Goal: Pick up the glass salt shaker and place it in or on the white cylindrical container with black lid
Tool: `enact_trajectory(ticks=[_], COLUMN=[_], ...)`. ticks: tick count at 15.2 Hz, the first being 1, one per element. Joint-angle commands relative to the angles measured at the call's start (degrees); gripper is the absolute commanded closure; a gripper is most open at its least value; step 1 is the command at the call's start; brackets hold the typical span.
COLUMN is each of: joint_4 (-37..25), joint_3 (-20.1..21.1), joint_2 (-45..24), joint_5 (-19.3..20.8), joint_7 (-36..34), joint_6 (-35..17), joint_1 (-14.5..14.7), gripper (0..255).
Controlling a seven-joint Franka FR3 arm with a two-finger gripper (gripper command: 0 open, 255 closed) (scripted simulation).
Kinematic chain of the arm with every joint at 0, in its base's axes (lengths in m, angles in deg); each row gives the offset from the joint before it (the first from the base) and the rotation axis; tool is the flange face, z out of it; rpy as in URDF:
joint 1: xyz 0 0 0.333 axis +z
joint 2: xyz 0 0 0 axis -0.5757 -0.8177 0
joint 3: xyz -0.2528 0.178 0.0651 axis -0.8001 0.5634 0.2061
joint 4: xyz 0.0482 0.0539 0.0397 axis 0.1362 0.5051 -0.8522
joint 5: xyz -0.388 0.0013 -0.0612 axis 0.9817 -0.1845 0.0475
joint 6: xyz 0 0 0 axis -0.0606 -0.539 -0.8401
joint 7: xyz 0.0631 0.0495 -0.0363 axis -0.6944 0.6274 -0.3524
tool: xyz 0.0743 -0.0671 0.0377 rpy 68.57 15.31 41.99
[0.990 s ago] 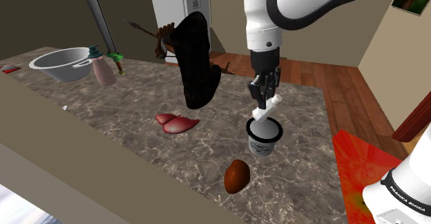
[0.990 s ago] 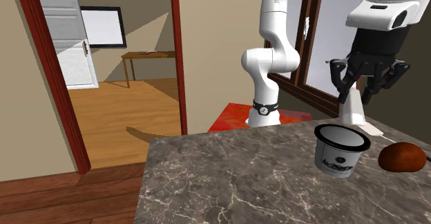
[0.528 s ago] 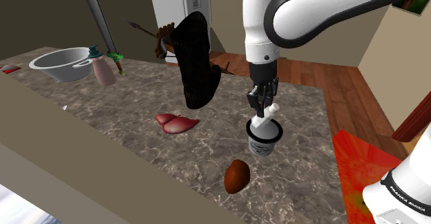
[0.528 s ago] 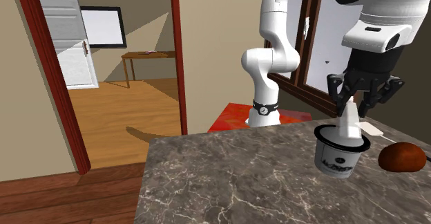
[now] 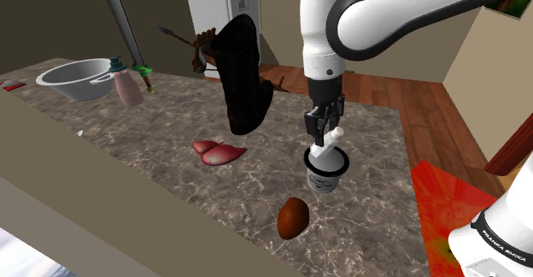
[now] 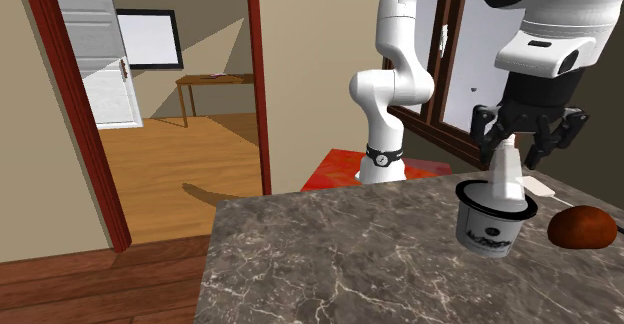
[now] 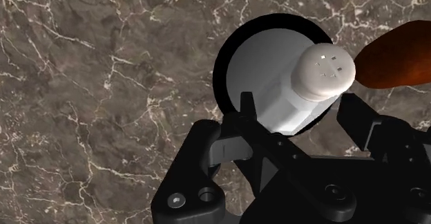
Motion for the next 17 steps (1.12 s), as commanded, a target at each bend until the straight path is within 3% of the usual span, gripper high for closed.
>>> enact_trajectory(ticks=[1,5,9,17], joint_4=[0.10,0.12,-7.20,-7.20], joint_3=[-0.02,-0.01,-0.44,-0.44], joint_2=[-0.12,-0.14,-0.21,-0.21], joint_5=[0.03,0.03,0.44,0.44], joint_7=[0.01,0.00,-0.18,-0.18], joint_6=[0.06,0.02,7.29,7.29], joint_1=[-0.02,-0.01,-0.35,-0.35], gripper=[0,0,0,0])
